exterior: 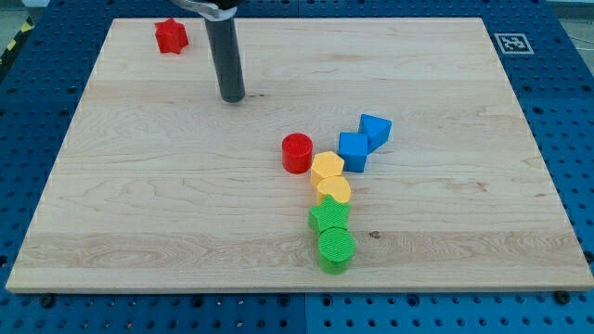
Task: Move the red circle to the center of the board
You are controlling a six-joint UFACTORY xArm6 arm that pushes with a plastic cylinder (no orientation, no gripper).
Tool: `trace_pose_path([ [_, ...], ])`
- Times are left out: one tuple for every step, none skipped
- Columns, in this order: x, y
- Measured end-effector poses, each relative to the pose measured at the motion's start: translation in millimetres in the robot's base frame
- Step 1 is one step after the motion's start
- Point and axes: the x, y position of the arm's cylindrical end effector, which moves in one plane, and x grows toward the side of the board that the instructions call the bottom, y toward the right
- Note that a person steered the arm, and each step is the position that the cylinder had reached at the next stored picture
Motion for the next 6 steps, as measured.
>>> trace_pose_path([
  [33,1],
  [78,12],
  [124,30],
  [133,62],
  [129,76],
  [114,77],
])
